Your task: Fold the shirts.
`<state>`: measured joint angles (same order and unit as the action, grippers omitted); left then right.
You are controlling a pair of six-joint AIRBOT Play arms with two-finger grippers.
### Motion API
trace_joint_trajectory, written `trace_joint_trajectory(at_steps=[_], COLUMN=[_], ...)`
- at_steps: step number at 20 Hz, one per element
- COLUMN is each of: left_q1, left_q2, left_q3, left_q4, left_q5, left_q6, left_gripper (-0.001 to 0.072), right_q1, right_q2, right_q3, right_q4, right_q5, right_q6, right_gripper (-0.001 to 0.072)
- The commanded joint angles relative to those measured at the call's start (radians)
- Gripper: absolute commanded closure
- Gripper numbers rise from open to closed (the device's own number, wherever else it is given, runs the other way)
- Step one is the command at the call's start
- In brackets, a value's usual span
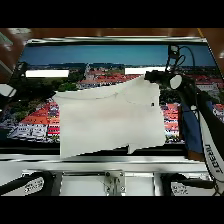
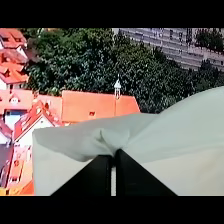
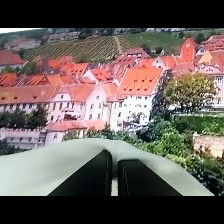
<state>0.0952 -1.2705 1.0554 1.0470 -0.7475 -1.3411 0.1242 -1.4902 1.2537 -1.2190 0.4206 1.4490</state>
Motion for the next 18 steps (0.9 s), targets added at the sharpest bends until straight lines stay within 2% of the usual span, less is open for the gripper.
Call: trace_joint_trajectory(at_steps=[1,4,8,12,14,16,18], left_q1=[-0.074,-0.103,-0.065,0.018,0.039,0.025,-0.016], left_q2=[-0.125,-0.186,-0.226,-0.217,-0.221,-0.239,-0.271], left_q3=[-0.002,-0.002,-0.002,0.015,0.015,0.014,0.014], left_q4=[-0.02,-0.019,-0.008,-0.003,0.008,0.011,0.011], left_q5=[0.246,0.254,0.052,-0.152,-0.223,-0.294,-0.348], left_q6=[0.008,-0.007,-0.008,-0.01,-0.071,-0.083,-0.085], left_gripper=[0.0664,0.0663,0.0664,0.0664,0.0664,0.0664,0.0663], right_q1=[0.003,0.003,-0.013,-0.094,-0.142,-0.174,-0.18], right_q2=[-0.117,-0.176,-0.163,-0.075,-0.073,-0.097,-0.127], right_q3=[-0.003,-0.003,-0.003,-0.003,-0.003,-0.011,-0.011], right_q4=[0.006,0.006,-0.03,-0.164,-0.164,-0.157,-0.136], right_q5=[-0.212,-0.201,-0.084,0.237,0.441,0.539,0.567], right_q6=[-0.003,-0.002,-0.006,-0.005,-0.005,-0.005,-0.003], right_gripper=[0.064,0.0641,0.0641,0.0641,0.0641,0.0641,0.0641])
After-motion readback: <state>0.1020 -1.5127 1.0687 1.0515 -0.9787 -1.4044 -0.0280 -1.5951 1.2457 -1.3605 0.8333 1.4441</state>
